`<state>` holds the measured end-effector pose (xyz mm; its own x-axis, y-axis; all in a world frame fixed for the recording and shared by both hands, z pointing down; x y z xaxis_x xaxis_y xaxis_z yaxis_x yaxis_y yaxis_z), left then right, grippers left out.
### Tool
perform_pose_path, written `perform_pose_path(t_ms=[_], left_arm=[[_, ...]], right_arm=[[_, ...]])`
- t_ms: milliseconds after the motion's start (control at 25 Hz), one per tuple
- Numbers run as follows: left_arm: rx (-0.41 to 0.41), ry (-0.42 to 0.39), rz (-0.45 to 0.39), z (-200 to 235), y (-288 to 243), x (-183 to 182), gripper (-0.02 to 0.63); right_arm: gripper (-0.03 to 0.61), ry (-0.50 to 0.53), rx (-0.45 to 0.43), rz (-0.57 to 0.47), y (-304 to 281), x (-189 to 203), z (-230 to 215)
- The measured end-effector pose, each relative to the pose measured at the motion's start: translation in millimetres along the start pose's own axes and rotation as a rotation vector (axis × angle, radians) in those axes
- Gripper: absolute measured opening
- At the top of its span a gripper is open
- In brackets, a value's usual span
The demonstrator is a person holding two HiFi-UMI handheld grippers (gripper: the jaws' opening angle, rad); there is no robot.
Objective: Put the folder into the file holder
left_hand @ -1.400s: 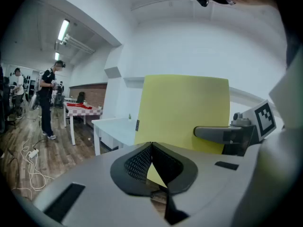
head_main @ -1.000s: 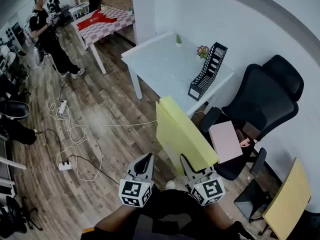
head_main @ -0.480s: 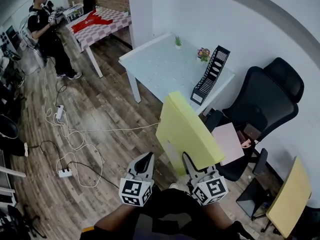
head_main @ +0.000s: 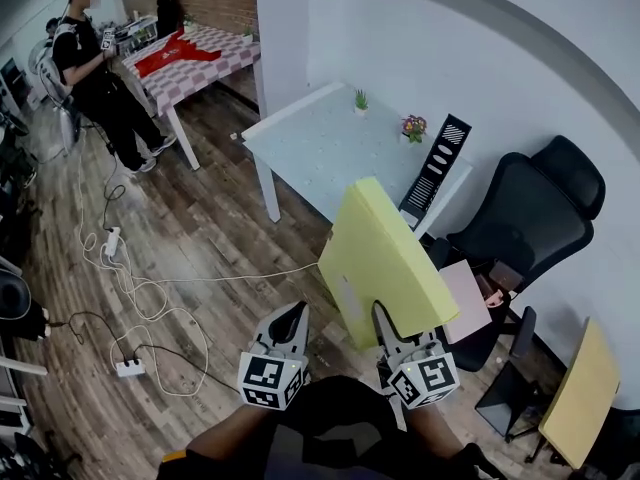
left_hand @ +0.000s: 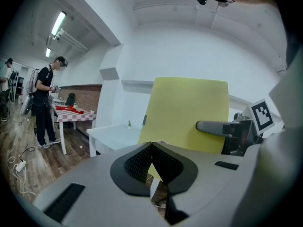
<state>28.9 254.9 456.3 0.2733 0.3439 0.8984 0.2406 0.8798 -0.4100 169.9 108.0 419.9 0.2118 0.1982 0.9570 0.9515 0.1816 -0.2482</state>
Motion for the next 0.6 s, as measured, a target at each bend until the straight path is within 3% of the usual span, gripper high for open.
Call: perform_pose_path(t_ms=[280, 600], left_arm=[[0.010, 0.014, 0.014, 48, 5, 4, 0.009], [0.004, 0.046, 0.037, 80, -10, 9, 0.009]], right_arm=[[0.149, -0.008, 0.043, -0.005, -34, -6, 20], [0.148, -0.012, 0.035, 0.023, -70, -5, 23]])
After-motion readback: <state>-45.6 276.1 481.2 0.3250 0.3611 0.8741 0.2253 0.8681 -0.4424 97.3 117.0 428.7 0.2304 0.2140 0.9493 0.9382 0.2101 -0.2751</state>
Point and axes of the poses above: the fingertips, and each gripper's own axes: y backward along the fingers, z to its left, x out of its underside, the point moved 6 cm from there along y, backward along the fingers, and after that the axes turned 11 degrees about z, right-handed, at the moved point
